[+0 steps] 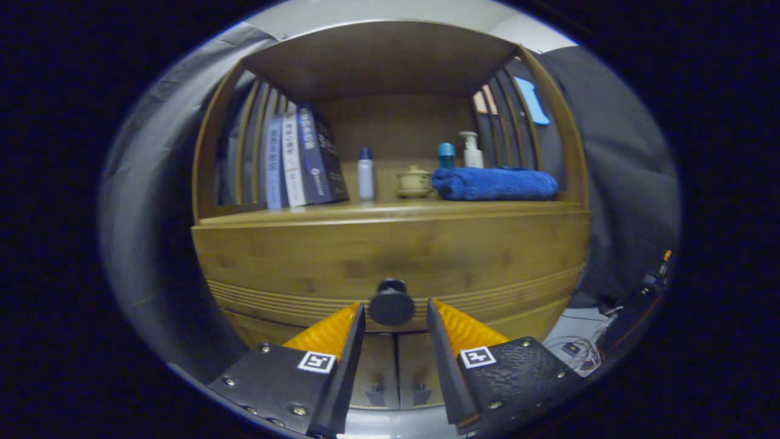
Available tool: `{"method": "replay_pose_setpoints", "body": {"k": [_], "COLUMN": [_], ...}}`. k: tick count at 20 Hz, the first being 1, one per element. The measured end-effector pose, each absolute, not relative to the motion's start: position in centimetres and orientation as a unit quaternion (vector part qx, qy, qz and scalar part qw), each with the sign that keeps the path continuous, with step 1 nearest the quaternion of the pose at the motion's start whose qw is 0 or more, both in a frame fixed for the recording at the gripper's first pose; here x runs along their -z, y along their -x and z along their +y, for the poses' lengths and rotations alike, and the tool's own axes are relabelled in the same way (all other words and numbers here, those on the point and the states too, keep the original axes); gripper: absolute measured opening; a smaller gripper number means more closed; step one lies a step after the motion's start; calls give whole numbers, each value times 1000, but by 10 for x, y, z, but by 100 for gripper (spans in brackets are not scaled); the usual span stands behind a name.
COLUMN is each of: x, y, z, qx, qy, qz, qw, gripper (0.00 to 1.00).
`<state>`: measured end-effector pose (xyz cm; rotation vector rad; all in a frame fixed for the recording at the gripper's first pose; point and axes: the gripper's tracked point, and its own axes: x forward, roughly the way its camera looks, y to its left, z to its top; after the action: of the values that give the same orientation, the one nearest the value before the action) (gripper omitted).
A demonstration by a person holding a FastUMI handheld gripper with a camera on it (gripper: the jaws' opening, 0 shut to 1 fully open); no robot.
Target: Pull open the drawer, take out the items inside it, and place them on the countertop above the cabinet.
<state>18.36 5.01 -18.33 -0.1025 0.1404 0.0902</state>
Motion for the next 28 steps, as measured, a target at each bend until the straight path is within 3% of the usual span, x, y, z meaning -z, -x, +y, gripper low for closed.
{"method": "replay_pose_setpoints", "body": {"k": [3,6,9,10,16,17,18,28], "x": [181,199,187,186,179,191,194,193], "y": [-201,-225,-205,-203,-191,-178,-170,-82], "z": [34,48,39,39,37,38,36,34], "qx": [-6,-31,-41,-43,-41,-38,-38,-36], "qy": [79,48,50,52,60,59,54,36], "qz": [78,81,81,80,76,75,78,80], "qw": [994,995,995,994,994,995,995,995], "gripper": [71,43,39,31,30,22,21,21]}}
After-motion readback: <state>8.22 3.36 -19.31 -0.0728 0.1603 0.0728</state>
